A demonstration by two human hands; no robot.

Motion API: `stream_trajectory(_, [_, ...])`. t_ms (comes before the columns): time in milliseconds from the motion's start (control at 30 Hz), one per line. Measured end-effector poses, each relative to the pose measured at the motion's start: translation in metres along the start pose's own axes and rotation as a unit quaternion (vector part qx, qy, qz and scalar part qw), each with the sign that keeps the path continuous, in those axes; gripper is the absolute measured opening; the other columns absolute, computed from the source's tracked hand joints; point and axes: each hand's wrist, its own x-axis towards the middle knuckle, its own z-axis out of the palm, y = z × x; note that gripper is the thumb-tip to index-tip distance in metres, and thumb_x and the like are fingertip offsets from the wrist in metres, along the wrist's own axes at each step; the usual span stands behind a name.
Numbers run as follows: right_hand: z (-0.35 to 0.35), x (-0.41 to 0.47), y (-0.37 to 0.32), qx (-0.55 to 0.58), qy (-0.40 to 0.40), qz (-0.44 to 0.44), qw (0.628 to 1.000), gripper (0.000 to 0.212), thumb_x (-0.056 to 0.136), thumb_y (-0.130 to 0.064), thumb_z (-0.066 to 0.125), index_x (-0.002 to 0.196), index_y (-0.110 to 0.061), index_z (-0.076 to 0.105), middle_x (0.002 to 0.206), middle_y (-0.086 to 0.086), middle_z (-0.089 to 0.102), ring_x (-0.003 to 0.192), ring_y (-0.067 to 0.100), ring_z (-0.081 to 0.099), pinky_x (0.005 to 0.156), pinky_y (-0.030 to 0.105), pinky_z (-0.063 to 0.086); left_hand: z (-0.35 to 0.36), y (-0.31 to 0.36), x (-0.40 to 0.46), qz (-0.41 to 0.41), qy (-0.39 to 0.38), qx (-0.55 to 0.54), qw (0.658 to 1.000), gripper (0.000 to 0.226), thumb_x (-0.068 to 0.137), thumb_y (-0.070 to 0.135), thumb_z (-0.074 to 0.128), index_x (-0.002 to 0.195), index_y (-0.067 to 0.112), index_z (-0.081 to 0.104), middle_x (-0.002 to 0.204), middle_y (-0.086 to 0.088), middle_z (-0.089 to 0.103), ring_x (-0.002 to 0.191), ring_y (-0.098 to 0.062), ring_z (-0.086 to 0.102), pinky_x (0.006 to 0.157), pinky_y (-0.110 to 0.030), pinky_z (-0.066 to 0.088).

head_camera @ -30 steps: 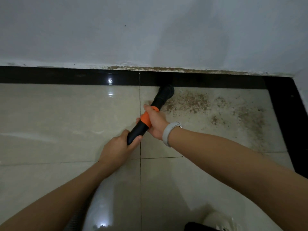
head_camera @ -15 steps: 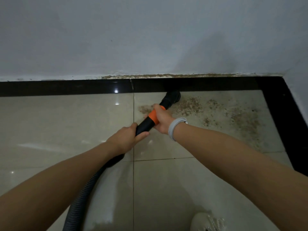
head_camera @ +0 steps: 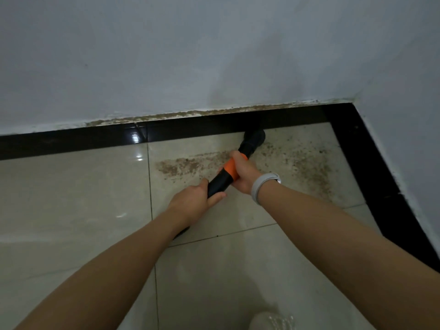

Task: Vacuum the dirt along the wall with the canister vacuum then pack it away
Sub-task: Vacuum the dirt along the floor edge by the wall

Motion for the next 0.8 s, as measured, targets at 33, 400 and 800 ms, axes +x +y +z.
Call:
stream_trajectory(33, [-0.003, 0.001, -0.004, -0.002, 0.004, -0.001, 1.0, 0.017, 0.091, -0.021, 0.056, 0.095, -0.007, 0.047, 0.08, 0.011, 0.052, 0.067, 0.023, 0.056, 0.068, 0.039, 0.055, -0.001, 0.003, 0.005, 0.002, -0.002, -0.001, 1.0, 0.041, 0.091, 0.059, 0.038, 0.098, 0.018, 0.036, 0.074, 0.0, 0.05, 0.068, -0.021, 0.054, 0.056, -0.032, 0.039])
stream_trajectory(400, [-0.057, 0.023, -0.034, 0.032, 0.03, -0.022, 0.999, 0.015, 0.089, -0.019, 0.056, 0.09, -0.009, 0.045, 0.074, 0.009, 0.05, 0.06, 0.022, 0.056, 0.053, 0.03, 0.051, 0.021, 0.04, 0.037, 0.043, 0.016, 0.042, 0.998, 0.046, 0.089, 0.062, 0.04, 0.105, 0.018, 0.039, 0.075, 0.005, 0.049, 0.065, -0.018, 0.052, 0.054, -0.029, 0.037])
stream_trajectory(800, [-0.122, 0.047, -0.083, 0.063, 0.086, -0.041, 0.993, 0.016, 0.089, -0.021, 0.056, 0.094, -0.008, 0.047, 0.066, 0.006, 0.054, 0.05, 0.017, 0.055, 0.047, 0.025, 0.049, 0.042, 0.09, 0.07, 0.106, 0.098, 0.168, 0.975, 0.056, 0.089, 0.065, 0.032, 0.118, 0.017, 0.04, 0.102, 0.0, 0.062, 0.085, -0.019, 0.061, 0.059, -0.028, 0.038])
